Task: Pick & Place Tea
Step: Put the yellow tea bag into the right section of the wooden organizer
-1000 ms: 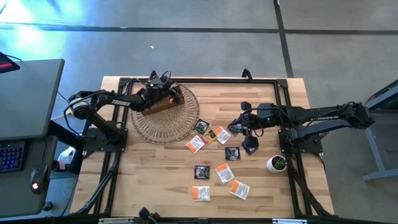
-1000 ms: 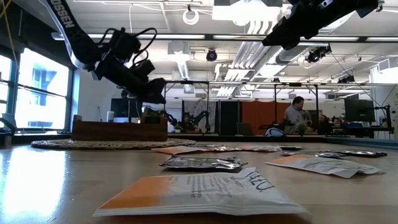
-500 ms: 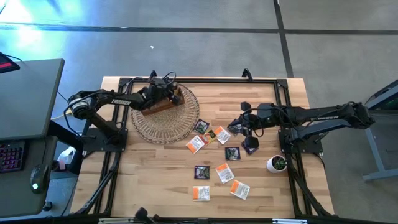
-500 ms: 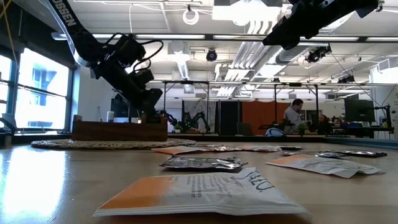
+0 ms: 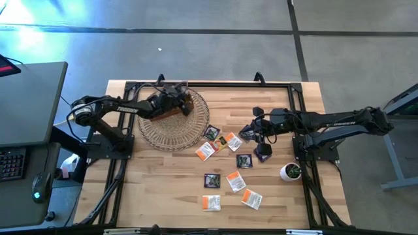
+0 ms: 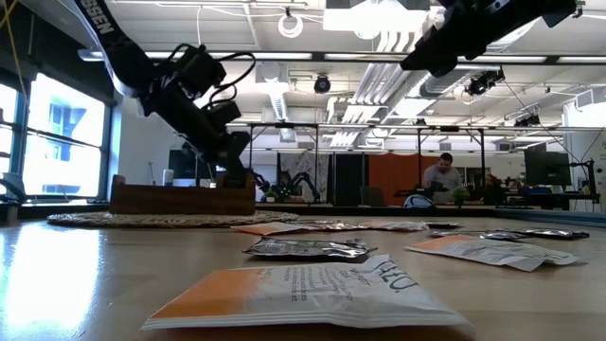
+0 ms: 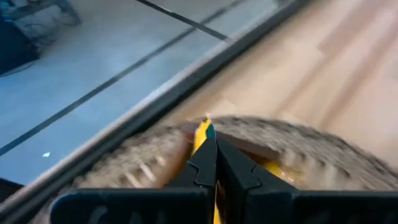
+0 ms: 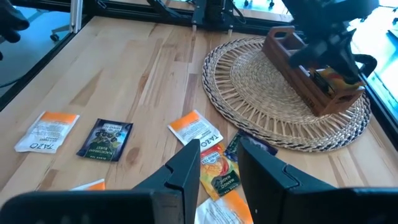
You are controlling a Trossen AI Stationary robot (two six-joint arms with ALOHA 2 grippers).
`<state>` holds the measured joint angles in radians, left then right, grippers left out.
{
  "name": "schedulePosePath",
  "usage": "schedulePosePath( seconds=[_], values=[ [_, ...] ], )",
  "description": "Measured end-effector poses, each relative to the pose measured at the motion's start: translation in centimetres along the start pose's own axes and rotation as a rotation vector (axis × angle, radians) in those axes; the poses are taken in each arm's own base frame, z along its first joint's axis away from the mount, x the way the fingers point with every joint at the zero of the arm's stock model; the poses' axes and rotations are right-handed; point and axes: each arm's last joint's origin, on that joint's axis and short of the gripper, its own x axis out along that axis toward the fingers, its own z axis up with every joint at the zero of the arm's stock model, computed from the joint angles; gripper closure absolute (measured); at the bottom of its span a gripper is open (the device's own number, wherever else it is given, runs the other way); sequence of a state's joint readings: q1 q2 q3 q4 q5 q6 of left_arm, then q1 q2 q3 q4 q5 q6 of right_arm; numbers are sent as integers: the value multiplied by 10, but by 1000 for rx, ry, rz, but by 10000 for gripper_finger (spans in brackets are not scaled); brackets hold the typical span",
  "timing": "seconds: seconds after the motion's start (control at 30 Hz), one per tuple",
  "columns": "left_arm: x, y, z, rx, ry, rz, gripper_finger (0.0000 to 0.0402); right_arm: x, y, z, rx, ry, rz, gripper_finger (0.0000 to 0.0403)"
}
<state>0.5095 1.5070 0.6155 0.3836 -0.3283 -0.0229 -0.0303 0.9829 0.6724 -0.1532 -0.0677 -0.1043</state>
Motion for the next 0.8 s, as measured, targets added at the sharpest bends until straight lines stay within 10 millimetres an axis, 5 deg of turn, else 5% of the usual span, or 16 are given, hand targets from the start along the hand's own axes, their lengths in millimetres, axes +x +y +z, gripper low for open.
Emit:
schedulePosePath(
  seconds=[0.37,0.8],
  values=[
    [-11,-24,-11,118,75,67,387,0,1,-4,6,45,9,299],
    [-11,-21,-10,113,67,142,263,0,1,-4,5,43,13,299]
  ],
)
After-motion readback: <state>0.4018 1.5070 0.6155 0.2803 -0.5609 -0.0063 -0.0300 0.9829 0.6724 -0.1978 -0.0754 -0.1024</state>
